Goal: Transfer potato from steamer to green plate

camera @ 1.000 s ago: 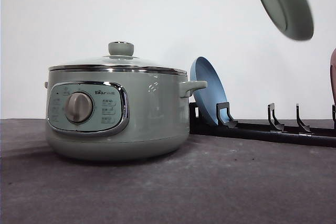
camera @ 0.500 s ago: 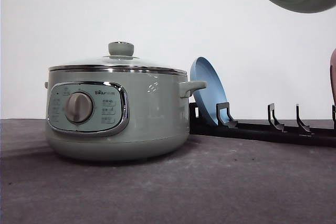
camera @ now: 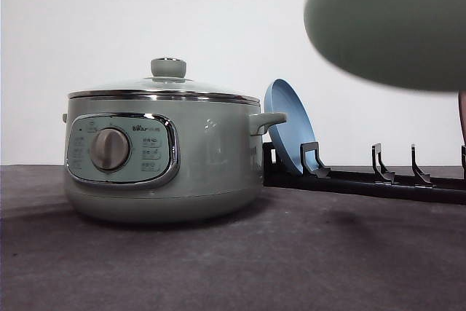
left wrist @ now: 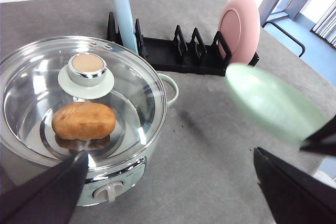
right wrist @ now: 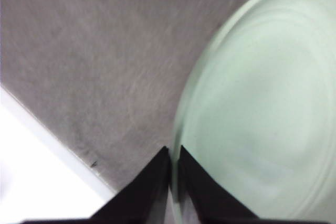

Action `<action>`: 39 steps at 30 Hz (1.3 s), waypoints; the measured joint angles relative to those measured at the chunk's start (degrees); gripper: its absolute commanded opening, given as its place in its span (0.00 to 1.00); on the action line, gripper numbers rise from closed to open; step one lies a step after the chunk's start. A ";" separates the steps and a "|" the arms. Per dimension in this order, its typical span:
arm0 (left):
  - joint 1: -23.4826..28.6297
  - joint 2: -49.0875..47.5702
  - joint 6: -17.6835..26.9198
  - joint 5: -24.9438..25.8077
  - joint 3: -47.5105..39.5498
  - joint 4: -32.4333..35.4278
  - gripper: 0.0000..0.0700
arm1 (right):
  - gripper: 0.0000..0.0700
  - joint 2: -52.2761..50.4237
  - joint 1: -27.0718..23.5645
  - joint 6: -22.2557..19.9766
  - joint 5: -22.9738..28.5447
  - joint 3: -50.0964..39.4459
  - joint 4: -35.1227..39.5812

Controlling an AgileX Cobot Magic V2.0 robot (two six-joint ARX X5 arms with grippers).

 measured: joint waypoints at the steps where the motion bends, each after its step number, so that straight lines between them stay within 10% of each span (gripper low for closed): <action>1: 0.00 0.00 0.00 0.00 0.00 0.02 0.91 | 0.01 0.00 0.76 1.36 0.29 -2.05 0.97; 15: 0.00 0.00 0.00 0.00 0.00 -0.51 0.91 | 0.01 3.78 2.55 7.15 1.10 -21.62 25.10; 31: 0.00 0.00 0.00 0.00 0.00 -0.90 0.91 | 0.03 16.73 3.58 5.16 1.50 -22.16 30.83; 39: 0.00 0.00 0.00 0.00 0.00 -0.84 0.91 | 0.52 12.49 3.28 5.13 -3.86 -21.77 30.64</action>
